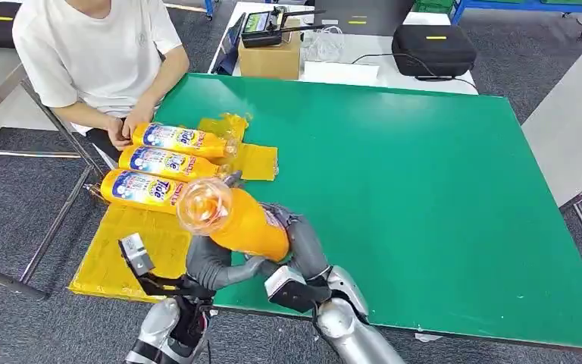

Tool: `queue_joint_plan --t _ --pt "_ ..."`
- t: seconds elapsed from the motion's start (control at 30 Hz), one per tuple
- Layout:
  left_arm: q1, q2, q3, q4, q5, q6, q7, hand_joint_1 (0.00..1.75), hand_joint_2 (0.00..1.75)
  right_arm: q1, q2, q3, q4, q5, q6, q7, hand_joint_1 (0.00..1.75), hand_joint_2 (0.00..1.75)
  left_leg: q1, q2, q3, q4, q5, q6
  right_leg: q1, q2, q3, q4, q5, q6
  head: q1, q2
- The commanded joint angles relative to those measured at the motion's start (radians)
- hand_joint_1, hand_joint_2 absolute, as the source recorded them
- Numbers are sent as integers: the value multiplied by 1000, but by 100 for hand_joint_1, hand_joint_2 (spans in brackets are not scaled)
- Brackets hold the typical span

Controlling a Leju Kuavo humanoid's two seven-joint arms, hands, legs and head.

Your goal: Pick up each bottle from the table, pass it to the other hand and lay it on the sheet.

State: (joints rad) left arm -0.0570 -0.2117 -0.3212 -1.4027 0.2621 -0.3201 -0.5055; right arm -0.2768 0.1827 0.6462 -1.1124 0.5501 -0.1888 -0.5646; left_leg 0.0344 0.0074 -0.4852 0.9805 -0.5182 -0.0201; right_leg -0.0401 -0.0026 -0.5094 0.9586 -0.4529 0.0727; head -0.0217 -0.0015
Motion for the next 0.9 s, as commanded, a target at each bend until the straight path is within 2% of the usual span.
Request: queue_joint_plan --t 0.03,0.23,0.27,0.37,0.8,0.83,0.87,0.9 --pt "-22 41 -30 -30 -8 -42 -19 0 175 -56 -18 50 135 10 -1 42 175 175 0 0 2 -2 0 3 1 1 2 -2 1 -5 0 0" --pt "-44 32 -20 27 -41 -16 2 0 175 -50 -26 76 149 61 -11 51 175 175 0 0 2 -2 0 2 0 0 2 -1 0 -3 0 0" --pt "-59 36 -30 55 -117 53 33 0 175 -47 -30 84 146 78 -15 53 175 175 0 -1 3 -2 0 2 1 0 3 -2 0 -4 0 0" --pt "-84 29 -18 119 -134 87 72 0 175 -50 -31 95 146 102 -31 59 175 175 0 -2 3 -3 0 2 1 -1 3 -2 0 -4 0 0" --pt "-110 39 -19 175 -123 51 85 0 175 -80 -26 108 150 110 -20 60 175 175 0 0 1 -1 0 2 0 0 1 -1 0 -3 0 0" --pt "-117 31 -11 181 -105 32 69 26 175 -83 -20 123 159 99 -4 38 175 175 0 -1 2 -2 0 2 1 0 1 -1 0 -4 0 0" --pt "-118 27 -7 184 -77 8 78 164 175 -84 -21 128 160 99 -2 34 175 175 0 -1 2 -2 0 2 1 0 1 -1 0 -4 0 0" --pt "-119 27 -2 180 -57 -3 83 175 175 -81 -20 128 159 96 -7 31 161 175 0 0 3 -2 0 3 1 0 2 -2 0 -5 0 0"
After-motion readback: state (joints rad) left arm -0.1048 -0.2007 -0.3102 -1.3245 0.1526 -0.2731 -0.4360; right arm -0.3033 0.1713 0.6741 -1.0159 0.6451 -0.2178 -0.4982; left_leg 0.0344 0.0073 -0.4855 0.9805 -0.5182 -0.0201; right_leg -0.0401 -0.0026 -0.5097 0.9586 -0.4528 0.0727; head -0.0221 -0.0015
